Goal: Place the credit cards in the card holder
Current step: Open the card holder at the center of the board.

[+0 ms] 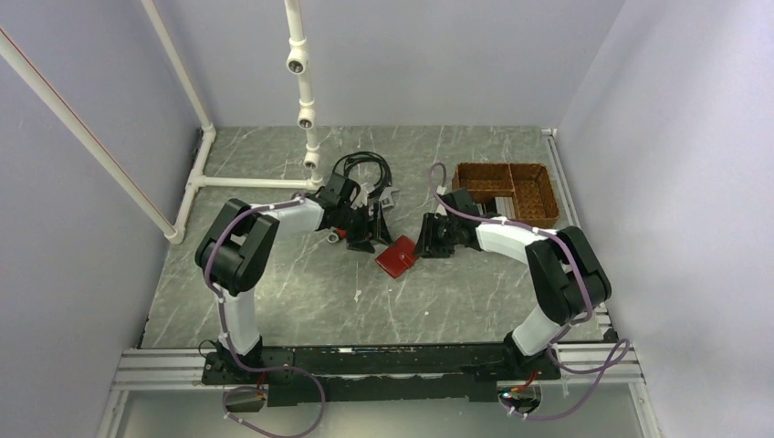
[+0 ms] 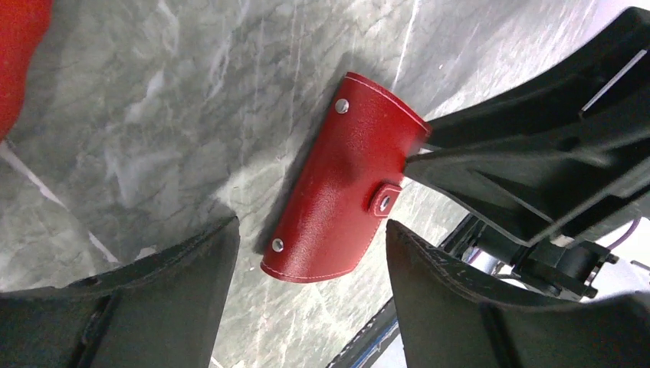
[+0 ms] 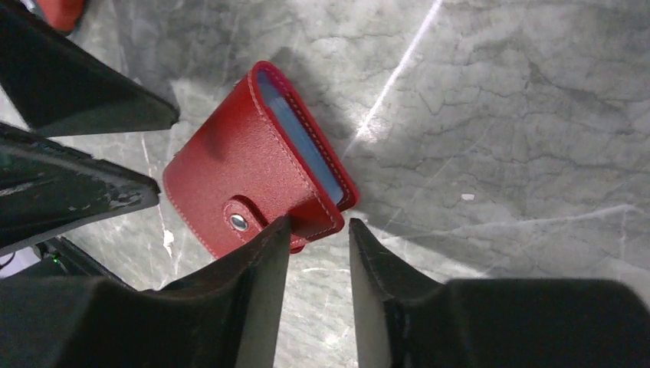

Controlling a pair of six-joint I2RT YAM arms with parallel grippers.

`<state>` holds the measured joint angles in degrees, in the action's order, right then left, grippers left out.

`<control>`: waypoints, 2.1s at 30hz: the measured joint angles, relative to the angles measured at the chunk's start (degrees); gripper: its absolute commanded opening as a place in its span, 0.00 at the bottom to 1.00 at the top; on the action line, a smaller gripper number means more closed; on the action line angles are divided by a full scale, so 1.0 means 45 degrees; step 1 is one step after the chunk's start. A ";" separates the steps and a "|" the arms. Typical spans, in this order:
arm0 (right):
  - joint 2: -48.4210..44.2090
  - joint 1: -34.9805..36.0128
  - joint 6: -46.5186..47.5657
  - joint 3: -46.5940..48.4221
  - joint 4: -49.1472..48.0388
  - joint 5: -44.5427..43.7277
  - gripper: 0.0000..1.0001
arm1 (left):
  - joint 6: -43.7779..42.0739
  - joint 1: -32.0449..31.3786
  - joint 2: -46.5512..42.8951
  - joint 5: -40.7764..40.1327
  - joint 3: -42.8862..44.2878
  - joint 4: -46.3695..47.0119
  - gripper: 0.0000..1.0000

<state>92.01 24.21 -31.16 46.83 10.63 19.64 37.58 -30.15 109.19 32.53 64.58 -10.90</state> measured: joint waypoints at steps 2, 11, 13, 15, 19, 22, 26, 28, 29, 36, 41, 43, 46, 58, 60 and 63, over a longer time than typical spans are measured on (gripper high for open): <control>0.0253 0.0000 -0.0024 -0.0053 -0.0087 -0.0029 0.33 | -0.0087 0.0000 0.0053 0.0223 0.0053 0.0000 0.72; 0.0248 -0.0034 -0.0180 -0.0801 -0.1316 0.0228 0.31 | 0.1137 -0.0151 0.0316 0.2273 -0.1321 0.2341 0.51; 0.0194 -0.0063 -0.0291 -0.1064 -0.1778 0.0325 0.30 | 0.1608 -0.0151 0.0325 0.2584 -0.1695 0.2963 0.48; 0.0165 -0.0087 -0.0359 -0.1224 -0.2069 0.0393 0.30 | 0.2021 -0.0155 0.0325 0.2832 -0.1953 0.3502 0.47; 0.0141 -0.0097 -0.0466 -0.1365 -0.2375 0.0452 0.32 | 0.2856 -0.0248 0.0452 0.3230 -0.2225 0.4716 0.32; 0.0063 -0.0083 -0.0481 -0.1345 -0.2259 0.0301 0.47 | 0.3279 -0.0384 0.0797 0.3463 -0.2225 0.5367 0.08; -0.0563 0.0602 -0.0418 -0.0563 -0.0262 -0.1831 0.66 | 0.3172 -0.0549 0.0714 0.3147 -0.2200 0.5357 0.00; -0.0952 0.1064 -0.0413 -0.0379 0.0670 -0.2676 0.66 | 0.2875 -0.0709 0.0491 0.2715 -0.2171 0.5013 0.00; -0.1151 0.1302 -0.0495 -0.0306 0.1127 -0.2982 0.65 | 0.2642 -0.0855 0.0277 0.2336 -0.2113 0.4697 0.00; -0.1666 0.2939 -0.1875 0.0355 0.2550 -0.4954 0.53 | 0.1807 -0.1909 -0.0699 0.0097 -0.1928 0.3536 0.00; -0.1360 0.3711 -0.2526 0.0976 0.2968 -0.5974 0.43 | 0.1865 -0.2157 -0.0831 -0.0529 -0.1933 0.3371 0.00; -0.1035 0.3745 -0.2671 0.1205 0.3045 -0.6237 0.34 | 0.1943 -0.2157 -0.0826 -0.0593 -0.1933 0.3317 0.00; -0.0491 0.3755 -0.3007 0.1365 0.3045 -0.6465 0.30 | 0.1967 -0.2259 -0.0947 -0.0918 -0.1933 0.3196 0.00; -0.1826 0.3453 -0.3230 -0.0311 0.2599 -0.7266 0.00 | 0.1894 -0.2463 -0.1739 -0.2307 -0.2016 0.2361 0.00; -0.2137 0.3191 -0.3041 -0.0826 0.2846 -0.7363 0.00 | 0.1889 -0.2424 -0.1792 -0.2331 -0.2016 0.2268 0.00; -0.2511 0.3123 -0.2608 -0.1035 0.3031 -0.7276 0.17 | 0.1904 -0.2375 -0.1797 -0.2307 -0.2103 0.2356 0.00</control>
<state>80.71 38.26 -42.89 42.17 24.27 -13.10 46.15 -40.84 101.10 22.15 55.11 -0.30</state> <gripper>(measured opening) 0.007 0.156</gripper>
